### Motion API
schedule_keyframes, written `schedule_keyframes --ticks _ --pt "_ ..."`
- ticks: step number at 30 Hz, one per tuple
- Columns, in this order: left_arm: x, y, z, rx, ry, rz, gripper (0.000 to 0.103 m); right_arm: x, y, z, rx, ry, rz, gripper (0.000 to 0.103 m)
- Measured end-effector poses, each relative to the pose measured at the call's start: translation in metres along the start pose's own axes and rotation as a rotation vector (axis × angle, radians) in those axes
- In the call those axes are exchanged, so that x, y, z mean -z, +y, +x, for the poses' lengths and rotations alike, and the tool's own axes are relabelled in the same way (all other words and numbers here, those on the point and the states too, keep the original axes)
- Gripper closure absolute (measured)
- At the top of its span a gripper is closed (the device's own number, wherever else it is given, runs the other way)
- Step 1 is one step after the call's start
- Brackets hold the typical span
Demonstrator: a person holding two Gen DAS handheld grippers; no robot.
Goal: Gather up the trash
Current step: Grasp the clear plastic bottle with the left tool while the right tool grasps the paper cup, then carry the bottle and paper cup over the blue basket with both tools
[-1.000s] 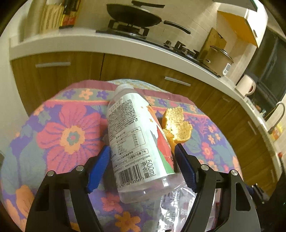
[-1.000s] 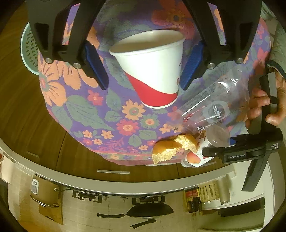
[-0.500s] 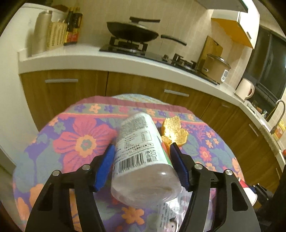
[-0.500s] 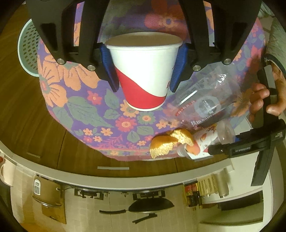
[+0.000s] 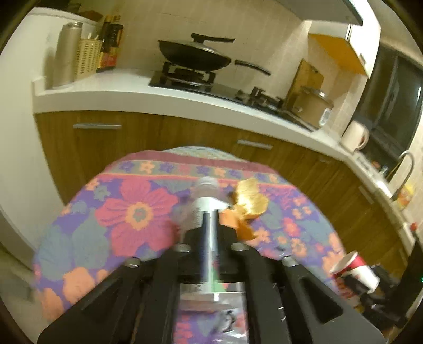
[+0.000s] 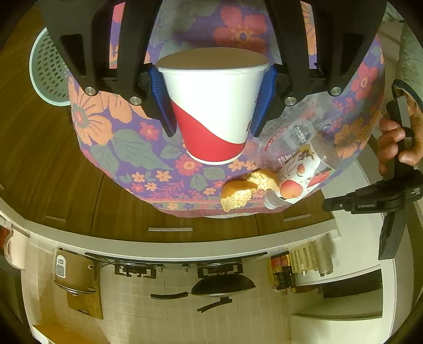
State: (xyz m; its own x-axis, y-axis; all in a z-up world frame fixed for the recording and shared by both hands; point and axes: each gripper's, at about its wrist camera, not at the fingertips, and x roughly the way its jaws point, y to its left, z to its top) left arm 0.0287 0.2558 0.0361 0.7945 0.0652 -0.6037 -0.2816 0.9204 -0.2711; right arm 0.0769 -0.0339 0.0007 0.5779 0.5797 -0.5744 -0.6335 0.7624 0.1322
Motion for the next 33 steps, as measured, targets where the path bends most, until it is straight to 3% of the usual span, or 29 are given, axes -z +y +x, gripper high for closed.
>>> schedule_keyframes --ticks 1,2,5,10,13,15,16,17,26,33 --pt "0.0 0.001 0.0 -0.008 0.009 0.004 0.039 0.001 -0.001 0.0 -0.004 0.0 0.003 0.049" --pt "0.001 0.0 0.0 -0.02 0.008 0.009 0.029 0.002 -0.002 0.0 -0.012 0.0 0.008 0.049" --pt "0.003 -0.01 0.008 -0.037 0.073 0.06 0.03 0.004 -0.004 0.0 -0.03 -0.004 0.021 0.049" --pt "0.025 -0.043 0.027 -0.134 0.143 0.216 0.029 0.007 -0.006 0.001 -0.047 -0.001 0.023 0.049" --pt "0.035 -0.049 0.04 -0.194 0.182 0.257 0.029 0.008 -0.007 0.002 -0.044 0.005 0.023 0.049" --pt "0.04 -0.048 0.048 -0.228 0.202 0.269 0.034 0.009 -0.008 0.003 -0.046 0.006 0.026 0.049" --pt "0.041 -0.048 0.05 -0.246 0.205 0.277 0.043 0.009 -0.009 0.003 -0.044 0.006 0.028 0.049" --pt "0.041 -0.049 0.051 -0.258 0.202 0.284 0.043 0.009 -0.009 0.003 -0.042 0.004 0.029 0.049" --pt "0.02 -0.041 0.002 -0.199 0.037 0.236 0.045 0.004 -0.025 -0.024 -0.027 -0.073 0.068 0.049" --pt "-0.006 -0.059 -0.035 -0.044 -0.047 0.19 0.045 0.001 -0.055 -0.045 0.025 -0.13 0.11 0.049"
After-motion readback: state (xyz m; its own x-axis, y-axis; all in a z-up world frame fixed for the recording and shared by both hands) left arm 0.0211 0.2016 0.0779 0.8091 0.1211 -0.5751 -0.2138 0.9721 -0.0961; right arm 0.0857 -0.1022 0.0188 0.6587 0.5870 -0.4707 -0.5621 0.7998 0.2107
